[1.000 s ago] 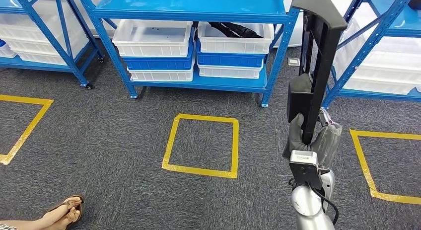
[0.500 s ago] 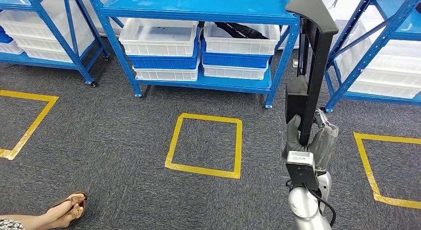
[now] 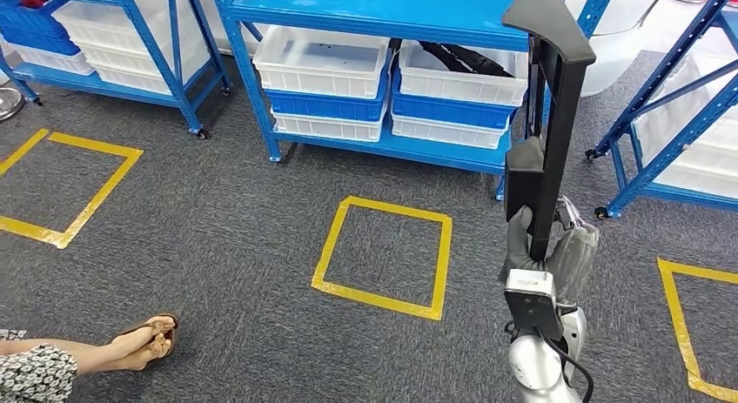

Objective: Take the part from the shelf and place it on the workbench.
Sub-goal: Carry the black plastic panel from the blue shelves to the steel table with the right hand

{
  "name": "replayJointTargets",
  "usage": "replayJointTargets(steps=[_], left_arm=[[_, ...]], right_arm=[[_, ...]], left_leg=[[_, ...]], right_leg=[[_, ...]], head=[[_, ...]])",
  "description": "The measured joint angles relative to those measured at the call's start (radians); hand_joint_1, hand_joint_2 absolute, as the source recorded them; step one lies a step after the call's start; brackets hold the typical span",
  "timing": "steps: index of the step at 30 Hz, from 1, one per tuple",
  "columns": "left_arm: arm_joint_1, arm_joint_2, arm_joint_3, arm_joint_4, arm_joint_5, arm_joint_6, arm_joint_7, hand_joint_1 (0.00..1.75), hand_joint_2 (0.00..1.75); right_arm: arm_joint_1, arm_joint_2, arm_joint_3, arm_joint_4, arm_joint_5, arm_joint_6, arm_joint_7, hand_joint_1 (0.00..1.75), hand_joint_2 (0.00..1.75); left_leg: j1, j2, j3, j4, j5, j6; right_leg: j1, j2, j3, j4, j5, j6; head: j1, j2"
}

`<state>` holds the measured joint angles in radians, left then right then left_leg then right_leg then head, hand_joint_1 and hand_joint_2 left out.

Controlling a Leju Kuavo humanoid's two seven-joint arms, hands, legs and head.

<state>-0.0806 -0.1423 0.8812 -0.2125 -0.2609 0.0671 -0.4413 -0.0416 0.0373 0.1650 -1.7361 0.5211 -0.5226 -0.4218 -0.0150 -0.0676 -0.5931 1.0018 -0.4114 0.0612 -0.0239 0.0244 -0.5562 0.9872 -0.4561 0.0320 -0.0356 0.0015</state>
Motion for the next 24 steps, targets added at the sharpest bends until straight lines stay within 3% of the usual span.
replayJointTargets(steps=[3, 5, 7, 8, 9, 10, 12, 14, 15, 18, 20, 22, 23, 24], left_arm=[[0.005, 0.002, 0.001, 0.000, 0.000, 0.000, 0.000, 0.00, 0.00], [0.006, 0.004, 0.001, 0.000, 0.000, 0.000, -0.001, 0.00, 0.00], [0.005, 0.004, 0.002, 0.000, -0.001, 0.000, -0.001, 0.00, 0.00], [0.005, 0.004, 0.002, 0.000, -0.001, 0.000, -0.001, 0.00, 0.00], [0.005, 0.004, 0.002, 0.000, -0.001, 0.000, -0.001, 0.00, 0.00], [0.005, 0.004, 0.002, 0.000, -0.002, 0.001, -0.001, 0.00, 0.00], [0.004, 0.004, 0.002, 0.000, -0.003, 0.001, -0.001, 0.00, 0.00], [0.003, 0.005, 0.002, 0.000, -0.004, 0.002, -0.001, 0.00, 0.00], [0.002, 0.005, 0.002, 0.000, -0.005, 0.002, 0.000, 0.00, 0.00], [0.002, 0.005, 0.002, 0.000, -0.008, 0.002, 0.001, 0.00, 0.00], [0.001, 0.002, 0.002, 0.000, -0.008, 0.002, 0.001, 0.00, 0.00], [0.000, 0.000, 0.002, 0.000, -0.008, 0.002, 0.001, 0.00, 0.00], [0.000, 0.000, 0.002, 0.000, -0.008, 0.002, 0.001, 0.00, 0.00], [0.000, -0.001, 0.002, 0.000, -0.008, 0.002, 0.002, 0.00, 0.00]], right_arm=[[0.001, -0.001, -0.001, -0.003, 0.000, 0.000, 0.000, 1.75, 1.75], [0.002, 0.000, -0.002, -0.006, 0.000, 0.000, 0.000, 1.75, 1.75], [0.004, 0.000, -0.002, -0.008, 0.001, 0.000, 0.000, 1.75, 1.75], [0.005, 0.000, -0.002, -0.008, 0.001, 0.000, 0.000, 1.75, 1.75], [0.007, 0.000, -0.002, -0.008, 0.001, 0.000, 0.000, 1.75, 1.75], [0.008, 0.000, -0.002, -0.010, 0.001, 0.000, 0.001, 1.75, 1.75], [0.010, 0.001, -0.002, -0.016, 0.002, 0.000, 0.002, 1.75, 1.75], [0.012, 0.002, -0.003, -0.025, 0.003, 0.000, 0.003, 1.75, 1.75], [0.015, 0.003, -0.003, -0.028, 0.004, 0.000, 0.005, 1.75, 1.75], [0.025, 0.006, -0.003, -0.040, 0.006, 0.006, 0.009, 1.75, 1.75], [0.029, 0.007, -0.004, -0.046, 0.008, 0.009, 0.009, 1.75, 1.75], [0.035, 0.006, -0.005, -0.048, 0.009, 0.009, 0.010, 1.75, 1.75], [0.040, 0.006, -0.006, -0.049, 0.009, 0.009, 0.010, 1.75, 1.75], [0.044, 0.006, -0.006, -0.049, 0.009, 0.009, 0.011, 1.75, 1.75]], left_leg=[[0.006, 0.008, -0.013, 0.021, -0.013, -0.013], [0.012, 0.038, -0.050, 0.107, -0.065, -0.028], [0.023, 0.057, -0.116, 0.245, -0.128, -0.041], [0.027, 0.061, -0.139, 0.291, -0.142, -0.045], [0.031, 0.063, -0.145, 0.301, -0.136, -0.048], [0.034, 0.066, -0.127, 0.264, -0.111, -0.048], [0.032, 0.087, -0.052, 0.117, -0.046, -0.040], [0.024, 0.110, -0.002, 0.020, -0.019, -0.029], [0.019, 0.113, 0.003, 0.008, -0.020, -0.023], [0.017, 0.089, 0.009, -0.010, -0.009, -0.003], [0.020, 0.076, 0.018, -0.029, 0.005, 0.010], [0.018, 0.061, 0.017, -0.031, 0.009, 0.015], [0.016, 0.052, 0.015, -0.031, 0.009, 0.015], [0.016, 0.042, 0.015, -0.030, 0.009, 0.015]], right_leg=[[-0.010, -0.013, 0.002, -0.001, 0.008, -0.016], [-0.014, -0.023, 0.003, -0.003, 0.009, -0.026], [-0.011, -0.035, 0.002, -0.002, 0.008, -0.029], [-0.010, -0.041, 0.002, -0.002, 0.008, -0.029], [-0.010, -0.048, 0.002, -0.002, 0.008, -0.029], [-0.010, -0.053, 0.002, -0.002, 0.007, -0.029], [-0.009, -0.062, 0.004, -0.003, 0.006, -0.027], [-0.005, -0.069, 0.005, -0.003, 0.004, -0.021], [-0.003, -0.074, 0.006, -0.005, 0.004, -0.016], [0.001, -0.080, 0.005, -0.005, -0.001, 0.001], [0.003, -0.056, -0.027, 0.062, -0.038, -0.003], [0.000, -0.034, -0.094, 0.202, -0.099, -0.012], [0.000, -0.031, -0.125, 0.261, -0.119, -0.012], [-0.001, -0.030, -0.138, 0.285, -0.121, -0.006]], head=[[-0.002, 0.000], [-0.009, 0.000], [-0.013, 0.000], [-0.013, 0.000], [-0.013, 0.000], [-0.013, 0.000], [-0.013, 0.000], [-0.013, 0.000], [-0.013, 0.000], [-0.013, 0.000], [-0.008, 0.000], [-0.004, 0.000], [-0.002, 0.000], [-0.002, 0.000]])
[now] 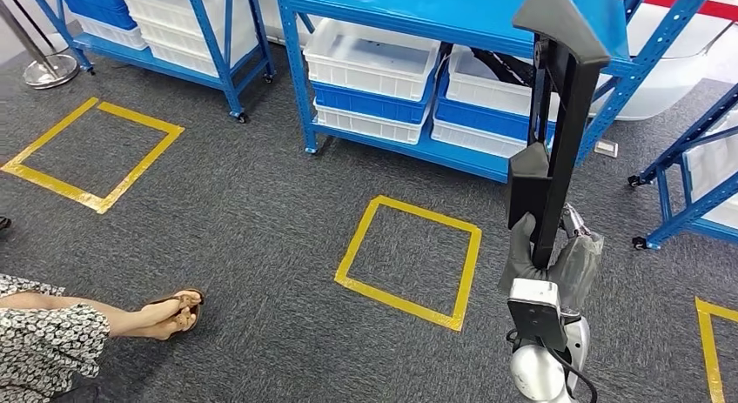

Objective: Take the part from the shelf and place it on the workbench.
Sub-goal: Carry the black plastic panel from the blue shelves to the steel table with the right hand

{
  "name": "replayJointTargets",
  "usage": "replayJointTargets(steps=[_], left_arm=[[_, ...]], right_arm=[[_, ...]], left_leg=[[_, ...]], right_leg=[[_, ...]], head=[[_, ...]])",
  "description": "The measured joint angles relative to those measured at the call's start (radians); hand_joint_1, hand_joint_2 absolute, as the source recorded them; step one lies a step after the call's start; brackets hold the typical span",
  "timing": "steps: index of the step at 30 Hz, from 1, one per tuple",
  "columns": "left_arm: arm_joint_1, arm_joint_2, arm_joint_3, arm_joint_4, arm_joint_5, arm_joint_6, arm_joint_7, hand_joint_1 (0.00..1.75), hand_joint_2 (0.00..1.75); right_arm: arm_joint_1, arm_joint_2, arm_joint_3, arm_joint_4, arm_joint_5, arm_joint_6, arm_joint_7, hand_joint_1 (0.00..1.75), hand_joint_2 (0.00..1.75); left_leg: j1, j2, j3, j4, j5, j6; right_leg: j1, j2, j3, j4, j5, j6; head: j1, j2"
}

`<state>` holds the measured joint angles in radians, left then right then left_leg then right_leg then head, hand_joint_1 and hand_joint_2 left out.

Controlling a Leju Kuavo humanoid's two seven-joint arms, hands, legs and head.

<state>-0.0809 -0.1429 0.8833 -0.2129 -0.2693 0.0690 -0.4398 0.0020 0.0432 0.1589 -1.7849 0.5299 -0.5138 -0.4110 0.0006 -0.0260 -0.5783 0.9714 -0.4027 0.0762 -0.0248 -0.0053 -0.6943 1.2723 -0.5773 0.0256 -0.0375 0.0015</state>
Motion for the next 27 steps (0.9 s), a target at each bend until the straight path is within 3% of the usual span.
replayJointTargets(steps=[1, 3, 5, 6, 8, 10, 11, 13, 15, 16, 17, 18, 20, 22, 24, 26, 27], left_arm=[[0.000, 0.000, 0.000, 0.000, 0.000, 0.000, 0.000, 0.00, 0.00], [0.000, -0.002, 0.000, 0.000, 0.000, 0.001, 0.002, 0.00, 0.00], [0.000, -0.003, 0.000, 0.000, 0.000, 0.004, 0.003, 0.00, 0.00], [0.001, -0.003, 0.001, 0.000, 0.001, 0.008, 0.004, 0.00, 0.00], [0.004, -0.002, 0.003, 0.000, 0.003, 0.014, 0.005, 0.00, 0.00], [0.006, -0.002, 0.006, 0.000, 0.006, 0.017, 0.005, 0.00, 0.00], [0.006, -0.001, 0.006, 0.000, 0.006, 0.018, 0.005, 0.00, 0.00], [0.005, -0.001, 0.007, 0.000, 0.006, 0.018, 0.005, 0.00, 0.00], [0.005, -0.002, 0.007, 0.000, 0.006, 0.018, 0.006, 0.00, 0.00], [0.005, -0.002, 0.008, 0.000, 0.006, 0.018, 0.007, 0.00, 0.00], [0.005, -0.002, 0.009, 0.000, 0.006, 0.018, 0.007, 0.00, 0.00], [0.005, -0.002, 0.010, 0.000, 0.006, 0.018, 0.008, 0.00, 0.00], [0.003, 0.001, 0.015, 0.000, 0.006, 0.018, 0.008, 0.00, 0.00], [0.001, 0.003, 0.019, 0.000, 0.006, 0.018, 0.009, 0.00, 0.00], [0.002, 0.002, 0.021, 0.000, 0.006, 0.018, 0.009, 0.00, 0.00], [0.001, 0.000, 0.023, 0.000, 0.008, 0.018, 0.009, 0.00, 0.00], [0.000, -0.001, 0.023, 0.000, 0.009, 0.019, 0.009, 0.00, 0.00]], right_arm=[[0.002, 0.000, 0.000, 0.000, 0.000, 0.000, 0.001, 1.75, 1.75], [0.003, 0.000, 0.000, 0.000, -0.001, 0.000, 0.000, 1.75, 1.75], [0.003, 0.001, 0.000, 0.000, -0.005, 0.002, -0.001, 1.75, 1.75], [0.003, 0.001, 0.000, 0.000, -0.006, 0.002, -0.002, 1.75, 1.75], [0.001, 0.003, 0.000, 0.000, -0.008, 0.006, -0.003, 1.75, 1.75], [-0.003, 0.006, 0.000, 0.000, -0.008, 0.012, -0.003, 1.75, 1.75], [-0.004, 0.009, 0.000, 0.000, -0.008, 0.015, -0.003, 1.75, 1.75], [-0.005, 0.012, 0.000, 0.001, -0.008, 0.018, -0.003, 1.75, 1.75], [-0.005, 0.013, 0.000, 0.004, -0.008, 0.019, -0.003, 1.75, 1.75], [-0.005, 0.013, 0.000, 0.007, -0.010, 0.020, -0.004, 1.75, 1.75], [-0.005, 0.013, 0.000, 0.009, -0.012, 0.020, -0.005, 1.75, 1.75], [-0.006, 0.013, 0.000, 0.011, -0.014, 0.020, -0.007, 1.75, 1.75], [-0.006, 0.013, 0.000, 0.013, -0.020, 0.020, -0.011, 1.75, 1.75], [-0.007, 0.012, 0.000, 0.016, -0.026, 0.020, -0.014, 1.75, 1.75], [-0.008, 0.012, 0.000, 0.017, -0.028, 0.021, -0.014, 1.75, 1.75], [-0.012, 0.012, 0.001, 0.017, -0.030, 0.022, -0.015, 1.75, 1.75], [-0.013, 0.011, 0.001, 0.018, -0.031, 0.022, -0.015, 1.75, 1.75]], left_leg=[[0.000, -0.010, 0.000, 0.001, 0.000, 0.000], [-0.001, -0.029, -0.001, 0.007, -0.002, -0.004], [-0.005, -0.044, -0.010, 0.024, -0.009, -0.014], [-0.007, -0.050, -0.015, 0.030, -0.012, -0.019], [-0.004, -0.057, -0.022, 0.036, -0.013, -0.027], [-0.001, -0.041, -0.033, 0.061, -0.030, -0.037], [0.002, -0.025, -0.051, 0.100, -0.053, -0.043], [0.008, 0.008, -0.114, 0.230, -0.116, -0.057], [0.015, 0.020, -0.167, 0.326, -0.143, -0.064], [0.017, 0.022, -0.167, 0.320, -0.129, -0.064], [0.017, 0.025, -0.145, 0.273, -0.098, -0.061], [0.016, 0.034, -0.108, 0.201, -0.061, -0.054], [0.006, 0.060, -0.044, 0.079, -0.019, -0.039], [-0.004, 0.067, -0.029, 0.044, -0.019, -0.027], [-0.005, 0.052, -0.022, 0.030, -0.013, -0.015], [-0.001, 0.037, -0.007, 0.005, 0.001, -0.002], [0.002, 0.030, -0.002, -0.003, 0.006, 0.002]], right_leg=[[0.000, 0.001, 0.006, -0.016, 0.014, 0.008], [-0.002, 0.016, 0.070, -0.151, 0.073, 0.024], [-0.003, 0.036, 0.125, -0.263, 0.114, 0.022], [-0.001, 0.041, 0.135, -0.283, 0.121, 0.016], [-0.002, 0.031, 0.135, -0.284, 0.125, 0.002], [-0.008, 0.021, 0.139, -0.287, 0.127, -0.010], [-0.011, 0.016, 0.141, -0.288, 0.127, -0.015], [-0.007, 0.002, 0.143, -0.288, 0.125, -0.023], [-0.004, -0.013, 0.144, -0.288, 0.122, -0.026], [-0.003, -0.020, 0.145, -0.288, 0.121, -0.026], [-0.002, -0.026, 0.148, -0.288, 0.119, -0.026], [-0.002, -0.031, 0.151, -0.288, 0.117, -0.025], [0.004, -0.041, 0.156, -0.289, 0.113, -0.021], [0.008, -0.054, 0.158, -0.291, 0.109, -0.012], [0.009, -0.061, 0.162, -0.295, 0.106, -0.002], [0.010, -0.039, 0.143, -0.251, 0.080, -0.001], [0.009, -0.022, 0.116, -0.197, 0.055, -0.006]], head=[[0.001, 0.000], [0.002, 0.000], [0.003, 0.000], [0.003, 0.000], [0.002, 0.000], [0.000, 0.000], [-0.003, 0.000], [-0.008, 0.000], [-0.008, 0.000], [-0.008, 0.000], [-0.008, 0.000], [-0.008, 0.000], [-0.008, 0.000], [-0.007, 0.000], [-0.007, 0.000], [-0.002, 0.000], [0.001, 0.000]])
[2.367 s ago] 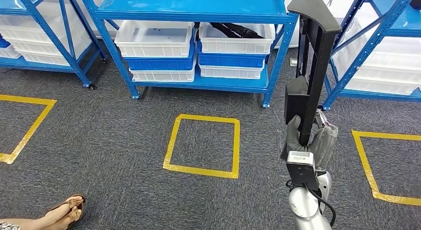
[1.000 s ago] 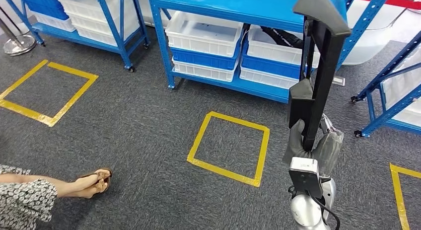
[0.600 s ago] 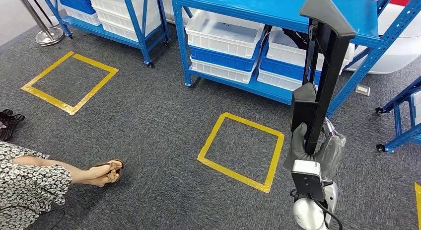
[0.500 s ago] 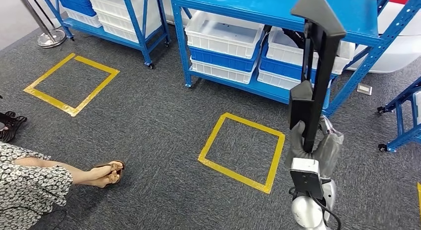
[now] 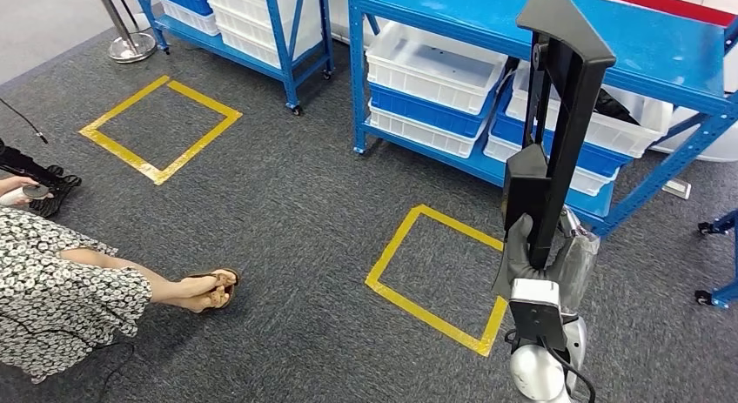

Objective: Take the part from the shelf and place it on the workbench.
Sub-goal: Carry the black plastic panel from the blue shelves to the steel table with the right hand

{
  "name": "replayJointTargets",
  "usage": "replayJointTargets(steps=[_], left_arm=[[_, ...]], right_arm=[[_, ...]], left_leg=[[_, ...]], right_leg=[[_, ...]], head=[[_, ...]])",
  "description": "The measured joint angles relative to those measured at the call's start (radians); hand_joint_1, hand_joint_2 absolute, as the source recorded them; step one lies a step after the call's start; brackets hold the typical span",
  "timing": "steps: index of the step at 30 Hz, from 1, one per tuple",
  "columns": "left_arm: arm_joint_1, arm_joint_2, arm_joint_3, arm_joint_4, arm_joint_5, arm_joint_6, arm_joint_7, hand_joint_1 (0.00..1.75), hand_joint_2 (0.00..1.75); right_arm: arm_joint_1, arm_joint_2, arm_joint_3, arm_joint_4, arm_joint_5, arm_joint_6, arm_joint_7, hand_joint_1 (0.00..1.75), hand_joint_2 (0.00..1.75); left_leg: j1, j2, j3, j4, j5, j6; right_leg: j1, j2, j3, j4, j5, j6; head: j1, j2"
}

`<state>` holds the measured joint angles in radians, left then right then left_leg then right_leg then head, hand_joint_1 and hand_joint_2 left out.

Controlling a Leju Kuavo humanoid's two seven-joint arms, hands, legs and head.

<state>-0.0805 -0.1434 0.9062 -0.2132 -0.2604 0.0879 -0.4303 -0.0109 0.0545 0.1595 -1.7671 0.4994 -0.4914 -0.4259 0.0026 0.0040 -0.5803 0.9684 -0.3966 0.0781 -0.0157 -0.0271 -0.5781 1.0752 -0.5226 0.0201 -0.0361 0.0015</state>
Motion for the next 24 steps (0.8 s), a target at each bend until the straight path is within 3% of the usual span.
replayJointTargets(steps=[2, 3, 4, 5, 7, 8, 9, 12, 14, 17, 18, 19, 20, 21, 23, 24], left_arm=[[-0.002, -0.001, 0.001, 0.000, 0.002, 0.002, 0.000, 0.00, 0.00], [-0.002, -0.002, 0.001, 0.000, 0.003, 0.004, 0.000, 0.00, 0.00], [-0.002, -0.002, 0.001, 0.000, 0.004, 0.005, 0.000, 0.00, 0.00], [-0.002, -0.003, 0.001, 0.000, 0.005, 0.007, 0.000, 0.00, 0.00], [-0.002, -0.006, 0.002, 0.000, 0.006, 0.011, 0.000, 0.00, 0.00], [-0.002, -0.008, 0.004, 0.000, 0.007, 0.012, 0.000, 0.00, 0.00], [-0.002, -0.008, 0.005, 0.000, 0.008, 0.014, 0.000, 0.00, 0.00], [0.003, -0.007, 0.014, 0.000, 0.009, 0.015, -0.001, 0.00, 0.00], [0.005, -0.006, 0.019, 0.000, 0.009, 0.015, -0.002, 0.00, 0.00], [0.003, -0.006, 0.023, 0.000, 0.009, 0.015, -0.002, 0.00, 0.00], [0.003, -0.006, 0.024, 0.000, 0.009, 0.015, -0.002, 0.00, 0.00], [0.004, -0.006, 0.025, 0.000, 0.009, 0.015, -0.002, 0.00, 0.00], [0.004, -0.006, 0.025, 0.000, 0.009, 0.015, -0.002, 0.00, 0.00], [0.004, -0.006, 0.025, 0.000, 0.009, 0.015, -0.002, 0.00, 0.00], [0.003, -0.003, 0.025, 0.000, 0.009, 0.015, -0.003, 0.00, 0.00], [0.002, -0.002, 0.025, -0.001, 0.009, 0.014, -0.004, 0.00, 0.00]], right_arm=[[-0.001, -0.001, 0.000, 0.004, -0.001, 0.004, 0.000, 1.75, 1.75], [-0.001, -0.001, 0.000, 0.007, 0.000, 0.006, 0.001, 1.75, 1.75], [-0.002, -0.001, 0.000, 0.010, 0.002, 0.009, 0.003, 1.75, 1.75], [-0.003, -0.001, 0.000, 0.011, 0.007, 0.011, 0.006, 1.75, 1.75], [-0.007, -0.001, 0.000, 0.013, 0.017, 0.012, 0.011, 1.75, 1.75], [-0.010, -0.001, 0.000, 0.013, 0.021, 0.012, 0.013, 1.75, 1.75], [-0.012, 0.000, 0.001, 0.013, 0.023, 0.012, 0.015, 1.75, 1.75], [-0.017, 0.004, 0.002, 0.015, 0.025, 0.012, 0.017, 1.75, 1.75], [-0.020, 0.006, 0.003, 0.015, 0.025, 0.012, 0.018, 1.75, 1.75], [-0.021, 0.007, 0.003, 0.016, 0.026, 0.013, 0.018, 1.75, 1.75], [-0.021, 0.007, 0.003, 0.016, 0.026, 0.013, 0.018, 1.75, 1.75], [-0.021, 0.007, 0.003, 0.017, 0.026, 0.013, 0.019, 1.75, 1.75], [-0.021, 0.007, 0.003, 0.017, 0.026, 0.013, 0.019, 1.75, 1.75], [-0.022, 0.007, 0.003, 0.018, 0.026, 0.013, 0.019, 1.75, 1.75], [-0.022, 0.007, 0.004, 0.018, 0.027, 0.013, 0.019, 1.75, 1.75], [-0.023, 0.007, 0.004, 0.018, 0.027, 0.013, 0.019, 1.75, 1.75]], left_leg=[[-0.001, -0.016, -0.001, -0.002, 0.001, 0.003], [-0.001, -0.026, -0.002, -0.002, 0.001, 0.003], [-0.001, -0.036, -0.002, -0.001, 0.001, 0.002], [0.000, -0.047, -0.002, 0.001, -0.001, 0.000], [-0.001, -0.066, -0.004, 0.012, -0.007, -0.009], [-0.003, -0.074, -0.007, 0.021, -0.012, -0.016], [-0.005, -0.079, -0.011, 0.029, -0.016, -0.023], [0.000, -0.086, -0.020, 0.039, -0.022, -0.036], [0.005, -0.062, -0.035, 0.078, -0.046, -0.046], [0.012, -0.015, -0.127, 0.266, -0.136, -0.061], [0.013, -0.010, -0.157, 0.320, -0.152, -0.063], [0.014, -0.009, -0.170, 0.339, -0.150, -0.063], [0.014, -0.008, -0.161, 0.315, -0.127, -0.059], [0.013, -0.004, -0.131, 0.252, -0.090, -0.052], [0.002, 0.024, -0.061, 0.113, -0.035, -0.029], [-0.005, 0.036, -0.039, 0.071, -0.023, -0.019]], right_leg=[[-0.004, 0.018, -0.071, 0.137, -0.053, -0.005], [-0.006, 0.021, -0.097, 0.182, -0.064, -0.002], [-0.008, 0.022, -0.106, 0.190, -0.058, 0.006], [-0.010, 0.023, -0.094, 0.156, -0.036, 0.017], [-0.018, 0.035, -0.032, 0.016, 0.026, 0.035], [-0.021, 0.042, -0.004, -0.042, 0.048, 0.036], [-0.021, 0.047, 0.012, -0.075, 0.059, 0.032], [-0.018, 0.041, 0.020, -0.084, 0.065, 0.010], [-0.022, 0.034, 0.024, -0.085, 0.067, -0.002], [-0.016, 0.017, 0.028, -0.085, 0.062, -0.015], [-0.013, 0.011, 0.029, -0.085, 0.060, -0.018], [-0.010, 0.004, 0.031, -0.085, 0.059, -0.020], [-0.007, -0.002, 0.033, -0.085, 0.056, -0.021], [-0.004, -0.008, 0.038, -0.085, 0.054, -0.023], [0.002, -0.020, 0.046, -0.087, 0.049, -0.022], [0.002, -0.025, 0.048, -0.088, 0.047, -0.021]], head=[[0.002, 0.000], [0.003, 0.000], [0.003, 0.000], [0.003, 0.000], [0.004, 0.000], [0.004, 0.000], [0.003, 0.000], [0.002, 0.000], [-0.003, 0.000], [-0.011, 0.000], [-0.011, 0.000], [-0.012, 0.000], [-0.012, 0.000], [-0.012, 0.000], [-0.009, 0.000], [-0.009, 0.000]])
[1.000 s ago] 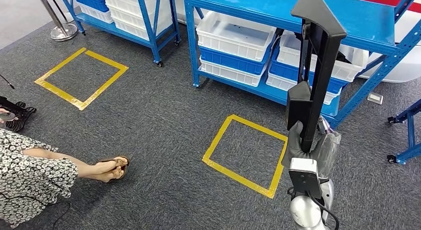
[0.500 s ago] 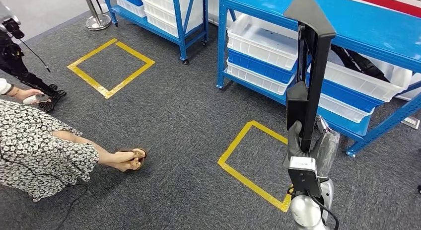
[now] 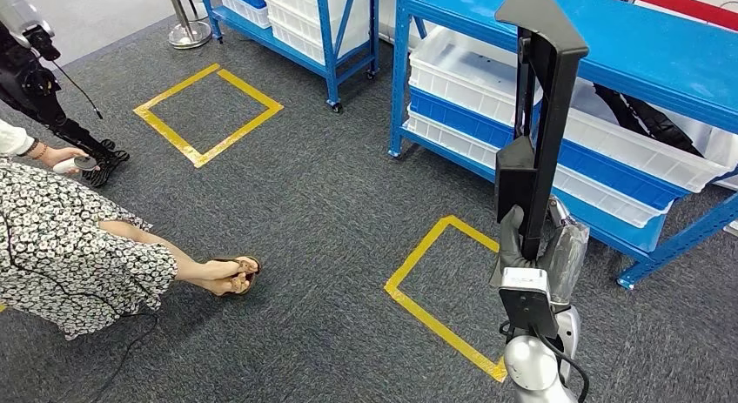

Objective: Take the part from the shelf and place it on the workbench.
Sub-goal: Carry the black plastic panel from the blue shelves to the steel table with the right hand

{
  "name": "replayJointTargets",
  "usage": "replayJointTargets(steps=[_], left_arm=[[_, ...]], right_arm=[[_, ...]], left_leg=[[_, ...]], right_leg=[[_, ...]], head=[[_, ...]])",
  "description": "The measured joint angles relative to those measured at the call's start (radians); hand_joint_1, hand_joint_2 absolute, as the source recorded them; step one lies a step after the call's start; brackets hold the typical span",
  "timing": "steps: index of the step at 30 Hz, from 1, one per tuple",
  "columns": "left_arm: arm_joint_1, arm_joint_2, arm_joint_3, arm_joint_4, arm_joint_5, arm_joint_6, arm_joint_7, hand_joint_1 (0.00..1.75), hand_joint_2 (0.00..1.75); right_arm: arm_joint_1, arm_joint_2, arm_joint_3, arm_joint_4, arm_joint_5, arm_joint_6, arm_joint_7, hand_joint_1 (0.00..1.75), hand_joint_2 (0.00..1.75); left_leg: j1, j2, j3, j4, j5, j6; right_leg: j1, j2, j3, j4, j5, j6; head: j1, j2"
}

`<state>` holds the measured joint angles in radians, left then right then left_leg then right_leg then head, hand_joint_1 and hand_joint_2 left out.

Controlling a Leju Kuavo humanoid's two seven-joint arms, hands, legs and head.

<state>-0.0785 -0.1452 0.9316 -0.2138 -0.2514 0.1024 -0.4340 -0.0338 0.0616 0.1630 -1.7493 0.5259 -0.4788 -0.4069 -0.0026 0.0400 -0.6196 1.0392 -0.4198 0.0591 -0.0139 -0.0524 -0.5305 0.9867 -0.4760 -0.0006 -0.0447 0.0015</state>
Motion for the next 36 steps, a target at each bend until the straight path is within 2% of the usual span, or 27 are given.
replayJointTargets(steps=[1, 3, 5, 6, 8, 9, 10, 11, 12, 13, 14, 15, 16, 18, 19, 21, 23, 24, 25, 26, 27, 29, 31, 32, 34, 36], left_arm=[[-0.001, 0.002, 0.000, 0.000, 0.000, 0.000, -0.001, 0.00, 0.00], [-0.002, 0.002, 0.000, -0.001, 0.000, 0.000, -0.001, 0.00, 0.00], [-0.002, 0.000, 0.000, -0.001, 0.000, 0.000, -0.001, 0.00, 0.00], [-0.003, -0.002, 0.000, -0.001, 0.000, 0.000, -0.002, 0.00, 0.00], [-0.005, -0.004, 0.000, -0.001, 0.000, -0.001, -0.002, 0.00, 0.00], [-0.006, -0.004, 0.000, -0.001, -0.001, -0.001, -0.002, 0.00, 0.00], [-0.006, -0.005, 0.000, -0.001, -0.001, -0.001, -0.002, 0.00, 0.00], [-0.005, -0.006, 0.000, 0.000, -0.002, -0.002, -0.002, 0.00, 0.00], [-0.005, -0.008, 0.000, 0.000, -0.004, -0.003, -0.001, 0.00, 0.00], [-0.005, -0.009, 0.000, 0.000, -0.006, -0.004, -0.001, 0.00, 0.00], [-0.005, -0.009, 0.000, 0.000, -0.007, -0.004, -0.001, 0.00, 0.00], [-0.005, -0.009, 0.000, 0.000, -0.008, -0.005, -0.001, 0.00, 0.00], [-0.005, -0.008, 0.000, 0.000, -0.009, -0.005, 0.000, 0.00, 0.00], [-0.001, -0.007, 0.000, 0.000, -0.010, -0.006, 0.000, 0.00, 0.00], [0.001, -0.007, 0.000, 0.000, -0.011, -0.006, 0.000, 0.00, 0.00], [0.003, -0.005, 0.000, 0.000, -0.011, -0.007, 0.001, 0.00, 0.00], [0.002, -0.006, 0.000, 0.001, -0.012, -0.007, 0.002, 0.00, 0.00], [0.002, -0.006, 0.000, 0.001, -0.013, -0.007, 0.002, 0.00, 0.00], [0.002, -0.007, 0.000, 0.001, -0.013, -0.007, 0.002, 0.00, 0.00], [0.003, -0.007, 0.000, 0.001, -0.014, -0.006, 0.003, 0.00, 0.00], [0.003, -0.007, 0.000, 0.001, -0.014, -0.006, 0.003, 0.00, 0.00], [0.002, -0.005, 0.000, 0.000, -0.016, -0.004, 0.004, 0.00, 0.00], [-0.001, -0.002, 0.000, -0.002, -0.018, -0.001, 0.005, 0.00, 0.00], [-0.002, 0.000, 0.000, -0.002, -0.018, 0.000, 0.006, 0.00, 0.00], [-0.002, -0.002, 0.000, -0.002, -0.018, 0.000, 0.007, 0.00, 0.00], [-0.002, -0.005, 0.000, -0.002, -0.015, 0.002, 0.007, 0.00, 0.00]], right_arm=[[0.000, 0.000, 0.000, 0.000, 0.000, 0.000, 0.000, 1.75, 1.75], [0.000, 0.001, 0.001, 0.001, 0.000, 0.000, 0.000, 1.75, 1.75], [-0.002, 0.001, 0.001, 0.002, 0.000, 0.000, 0.000, 1.75, 1.75], [-0.004, 0.000, 0.001, 0.003, 0.000, 0.000, 0.000, 1.75, 1.75], [-0.003, -0.003, 0.001, 0.004, 0.000, 0.000, 0.000, 1.75, 1.75], [-0.001, -0.004, 0.001, 0.005, 0.000, -0.001, 0.000, 1.75, 1.75], [0.001, -0.005, 0.001, 0.006, 0.000, -0.001, 0.000, 1.75, 1.75], [0.003, -0.007, 0.001, 0.007, -0.001, -0.001, 0.000, 1.75, 1.75], [0.004, -0.008, 0.001, 0.007, -0.001, -0.001, 0.001, 1.75, 1.75], [0.004, -0.009, 0.001, 0.007, -0.001, -0.001, 0.001, 1.75, 1.75], [0.004, -0.010, 0.001, 0.007, -0.002, -0.001, 0.001, 1.75, 1.75], [0.005, -0.009, 0.001, 0.006, -0.002, -0.001, 0.002, 1.75, 1.75], [0.006, -0.009, 0.001, 0.006, -0.002, -0.001, 0.002, 1.75, 1.75], [0.009, -0.009, 0.000, 0.005, -0.002, -0.001, 0.003, 1.75, 1.75], [0.010, -0.009, 0.000, 0.004, -0.002, -0.001, 0.004, 1.75, 1.75], [0.011, -0.008, -0.001, 0.003, -0.001, -0.001, 0.004, 1.75, 1.75], [0.016, -0.009, -0.002, 0.001, 0.000, 0.001, 0.004, 1.75, 1.75], [0.019, -0.009, -0.002, 0.001, 0.000, 0.002, 0.004, 1.75, 1.75], [0.022, -0.009, -0.002, 0.001, 0.000, 0.003, 0.004, 1.75, 1.75], [0.025, -0.009, -0.002, 0.001, 0.000, 0.003, 0.004, 1.75, 1.75], [0.026, -0.009, -0.002, 0.000, 0.000, 0.004, 0.004, 1.75, 1.75], [0.028, -0.009, -0.002, 0.000, 0.000, 0.004, 0.003, 1.75, 1.75], [0.033, -0.010, -0.003, -0.001, -0.002, 0.005, 0.001, 1.75, 1.75], [0.036, -0.010, -0.003, -0.001, -0.004, 0.006, -0.001, 1.75, 1.75], [0.040, -0.011, -0.004, -0.002, -0.010, 0.008, -0.005, 1.75, 1.75], [0.041, -0.013, -0.004, -0.003, -0.013, 0.010, -0.010, 1.75, 1.75]], left_leg=[[-0.007, 0.007, 0.007, -0.017, 0.000, 0.007], [-0.012, -0.005, 0.012, -0.029, 0.004, 0.017], [-0.007, -0.022, 0.031, -0.059, 0.017, 0.024], [-0.004, -0.030, 0.040, -0.072, 0.024, 0.026], [-0.001, -0.047, 0.042, -0.080, 0.029, 0.028], [-0.001, -0.057, 0.041, -0.079, 0.029, 0.028], [0.000, -0.069, 0.040, -0.078, 0.028, 0.027], [0.002, -0.080, 0.040, -0.076, 0.027, 0.025], [0.004, -0.092, 0.039, -0.071, 0.024, 0.020], [0.006, -0.102, 0.037, -0.063, 0.020, 0.013], [0.006, -0.112, 0.032, -0.050, 0.013, 0.003], [0.005, -0.120, 0.026, -0.038, 0.006, -0.006], [0.005, -0.125, 0.019, -0.028, 0.000, -0.013], [0.009, -0.132, 0.011, -0.021, -0.003, -0.020], [0.012, -0.127, 0.009, -0.015, -0.006, -0.023], [0.017, -0.095, -0.012, 0.038, -0.037, -0.031], [0.019, -0.057, -0.071, 0.160, -0.096, -0.039], [0.021, -0.049, -0.104, 0.222, -0.119, -0.040], [0.021, -0.045, -0.127, 0.260, -0.128, -0.039], [0.021, -0.044, -0.131, 0.263, -0.118, -0.034], [0.019, -0.042, -0.116, 0.227, -0.093, -0.026], [0.005, -0.017, -0.049, 0.096, -0.035, 0.003], [-0.013, 0.011, -0.005, 0.011, -0.013, 0.026], [-0.020, 0.014, -0.001, -0.001, -0.014, 0.031], [-0.020, -0.004, 0.013, -0.028, -0.002, 0.038], [-0.013, -0.023, 0.039, -0.070, 0.017, 0.045]], right_leg=[[0.000, -0.006, 0.001, -0.002, -0.002, 0.004], [0.000, -0.019, 0.006, -0.009, -0.003, 0.013], [0.002, -0.006, 0.003, 0.004, -0.016, 0.018], [0.003, 0.009, -0.014, 0.039, -0.033, 0.016], [-0.003, 0.037, -0.082, 0.165, -0.083, 0.012], [-0.006, 0.043, -0.118, 0.228, -0.101, 0.014], [-0.010, 0.045, -0.141, 0.262, -0.104, 0.020], [-0.014, 0.046, -0.145, 0.256, -0.090, 0.031], [-0.019, 0.049, -0.129, 0.213, -0.063, 0.044], [-0.025, 0.058, -0.100, 0.144, -0.031, 0.058], [-0.028, 0.069, -0.072, 0.083, -0.007, 0.065], [-0.030, 0.077, -0.052, 0.042, 0.008, 0.064], [-0.029, 0.082, -0.043, 0.023, 0.013, 0.057], [-0.027, 0.073, -0.042, 0.024, 0.014, 0.038], [-0.027, 0.070, -0.041, 0.024, 0.015, 0.032], [-0.028, 0.060, -0.037, 0.023, 0.015, 0.018], [-0.020, 0.047, -0.034, 0.023, 0.012, 0.009], [-0.016, 0.039, -0.033, 0.023, 0.010, 0.005], [-0.011, 0.031, -0.033, 0.023, 0.008, 0.003], [-0.007, 0.023, -0.032, 0.023, 0.007, 0.001], [-0.003, 0.016, -0.030, 0.023, 0.005, -0.001], [0.005, 0.003, -0.025, 0.021, 0.002, -0.004], [0.007, -0.012, -0.021, 0.016, 0.000, -0.001], [0.006, -0.021, -0.019, 0.013, -0.001, 0.003], [0.008, -0.035, -0.011, 0.002, -0.001, 0.011], [0.011, -0.012, -0.017, 0.024, -0.015, 0.014]], head=[[0.000, 0.000], [-0.003, 0.000], [0.001, 0.000], [0.003, 0.000], [0.006, 0.000], [0.008, 0.000], [0.008, 0.000], [0.008, 0.000], [0.008, 0.000], [0.009, 0.000], [0.010, 0.000], [0.012, 0.000], [0.012, 0.000], [0.011, 0.000], [0.010, 0.000], [0.006, 0.000], [0.001, 0.000], [0.001, 0.000], [0.001, 0.000], [0.000, 0.000], [0.001, 0.000], [0.002, 0.000], [0.003, 0.000], [0.004, 0.000], [0.003, 0.000], [0.006, 0.000]])
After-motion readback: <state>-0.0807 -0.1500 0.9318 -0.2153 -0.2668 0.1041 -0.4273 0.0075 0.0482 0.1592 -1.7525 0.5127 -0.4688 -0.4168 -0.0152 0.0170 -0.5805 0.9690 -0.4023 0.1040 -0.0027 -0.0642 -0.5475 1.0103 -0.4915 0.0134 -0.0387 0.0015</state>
